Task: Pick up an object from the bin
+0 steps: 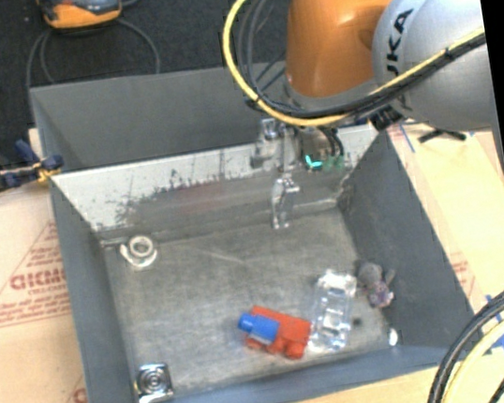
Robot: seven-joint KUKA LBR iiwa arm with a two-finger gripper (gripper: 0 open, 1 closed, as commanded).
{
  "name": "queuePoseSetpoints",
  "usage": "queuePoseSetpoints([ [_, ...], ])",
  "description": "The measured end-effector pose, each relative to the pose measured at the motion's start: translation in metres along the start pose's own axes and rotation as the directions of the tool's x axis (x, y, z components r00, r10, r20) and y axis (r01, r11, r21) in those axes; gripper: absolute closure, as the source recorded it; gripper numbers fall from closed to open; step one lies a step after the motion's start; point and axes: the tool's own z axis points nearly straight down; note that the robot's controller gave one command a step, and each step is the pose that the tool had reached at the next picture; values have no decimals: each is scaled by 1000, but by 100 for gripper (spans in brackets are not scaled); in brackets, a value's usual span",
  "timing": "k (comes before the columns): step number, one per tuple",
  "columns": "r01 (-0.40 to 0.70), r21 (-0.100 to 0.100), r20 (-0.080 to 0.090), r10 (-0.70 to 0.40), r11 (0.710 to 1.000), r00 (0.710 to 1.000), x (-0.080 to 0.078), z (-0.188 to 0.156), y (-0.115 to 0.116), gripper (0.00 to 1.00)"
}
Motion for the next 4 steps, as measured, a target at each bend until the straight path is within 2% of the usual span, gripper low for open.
queuePoseSetpoints([
  [1,323,-1,0,-323,947,947,89,118,23,0],
  [2,560,0,6,-560,829,829,153,158,3,0],
  [3,697,20,32,-697,717,717,166,163,-3,0],
  [4,715,24,34,-715,699,698,170,162,2,0],
])
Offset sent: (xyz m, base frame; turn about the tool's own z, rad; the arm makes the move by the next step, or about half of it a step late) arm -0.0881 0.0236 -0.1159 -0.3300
